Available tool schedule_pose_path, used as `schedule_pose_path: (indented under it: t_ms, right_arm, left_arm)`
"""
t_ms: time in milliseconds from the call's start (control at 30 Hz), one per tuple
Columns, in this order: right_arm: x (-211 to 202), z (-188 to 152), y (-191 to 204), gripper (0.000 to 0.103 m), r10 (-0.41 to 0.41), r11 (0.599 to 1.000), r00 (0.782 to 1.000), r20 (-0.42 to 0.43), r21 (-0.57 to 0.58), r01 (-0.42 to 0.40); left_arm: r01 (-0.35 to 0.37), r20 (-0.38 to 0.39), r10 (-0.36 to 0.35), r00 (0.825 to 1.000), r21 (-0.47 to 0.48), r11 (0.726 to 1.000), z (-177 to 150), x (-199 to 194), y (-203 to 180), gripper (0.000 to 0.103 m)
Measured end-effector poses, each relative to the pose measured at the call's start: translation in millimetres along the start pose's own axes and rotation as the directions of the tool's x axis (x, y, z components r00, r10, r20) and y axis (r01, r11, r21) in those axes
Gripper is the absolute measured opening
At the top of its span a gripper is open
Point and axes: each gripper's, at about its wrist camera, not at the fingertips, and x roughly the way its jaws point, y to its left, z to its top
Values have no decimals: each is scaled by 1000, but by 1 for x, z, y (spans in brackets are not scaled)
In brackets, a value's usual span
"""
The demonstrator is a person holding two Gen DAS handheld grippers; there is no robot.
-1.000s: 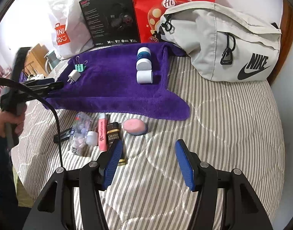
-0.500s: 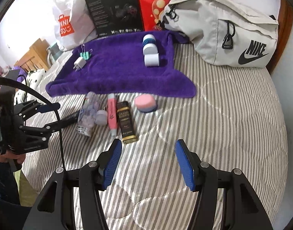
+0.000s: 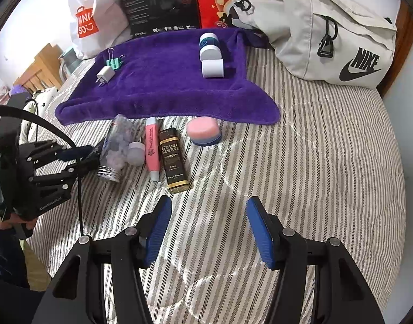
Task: Organize rigid objects
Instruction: 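Grasp the black Horizon stick with the left tool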
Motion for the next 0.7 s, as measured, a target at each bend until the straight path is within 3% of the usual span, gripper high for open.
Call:
schedule_pose_path:
  t_ms: [200, 400, 700]
  right_arm:
    - [7, 1, -3, 58, 17, 1000, 1000, -10, -2, -17]
    - [16, 6, -2, 58, 38, 999, 999, -8, -2, -38]
    - [28, 29, -4, 58, 49, 997, 994, 102, 49, -55]
  left_arm:
    - [-4, 9, 6, 1000, -213, 977, -16, -11, 29, 22]
    - [-96, 1, 97, 995, -136, 986, -9, -6, 11, 24]
    - [-74, 0, 75, 997, -156, 985, -10, -10, 18, 22]
